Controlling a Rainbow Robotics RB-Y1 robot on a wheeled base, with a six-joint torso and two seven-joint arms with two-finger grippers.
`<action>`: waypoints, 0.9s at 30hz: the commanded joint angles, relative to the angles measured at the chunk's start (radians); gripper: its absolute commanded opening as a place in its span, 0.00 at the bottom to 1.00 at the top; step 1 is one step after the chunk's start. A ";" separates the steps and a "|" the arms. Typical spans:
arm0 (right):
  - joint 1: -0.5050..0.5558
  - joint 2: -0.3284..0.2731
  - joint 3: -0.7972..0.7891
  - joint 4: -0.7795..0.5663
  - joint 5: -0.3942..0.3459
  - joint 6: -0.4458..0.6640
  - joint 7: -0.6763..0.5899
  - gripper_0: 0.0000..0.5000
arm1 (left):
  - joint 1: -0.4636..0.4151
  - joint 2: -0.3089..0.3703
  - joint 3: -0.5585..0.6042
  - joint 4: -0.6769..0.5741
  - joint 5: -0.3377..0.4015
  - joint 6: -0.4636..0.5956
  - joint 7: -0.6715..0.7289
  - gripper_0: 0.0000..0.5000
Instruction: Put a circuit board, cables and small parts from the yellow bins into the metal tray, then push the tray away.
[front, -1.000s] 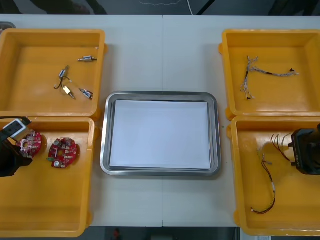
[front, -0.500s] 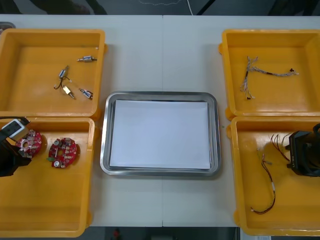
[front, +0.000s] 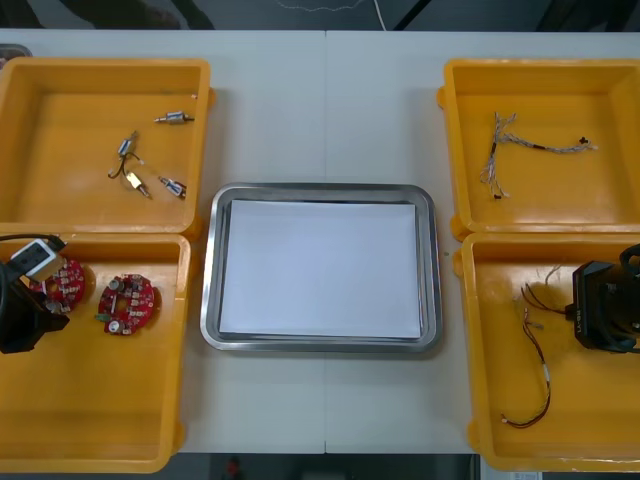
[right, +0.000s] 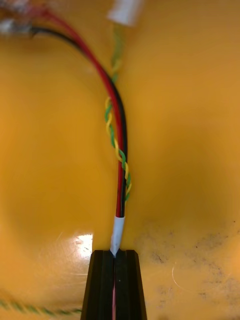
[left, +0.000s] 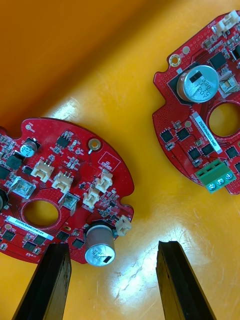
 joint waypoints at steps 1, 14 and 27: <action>0.002 0.012 0.020 -0.004 0.006 -0.005 -0.021 0.00 | -0.028 0.037 -0.026 0.013 -0.014 -0.017 -0.167 1.00; 0.002 -0.018 -0.091 -0.159 -0.005 0.087 0.019 0.00 | -0.034 0.038 -0.043 0.013 -0.011 -0.037 -0.172 1.00; 0.002 -0.143 -0.137 -0.340 -0.118 0.272 0.083 0.00 | -0.034 0.038 -0.051 0.013 -0.017 -0.037 -0.172 1.00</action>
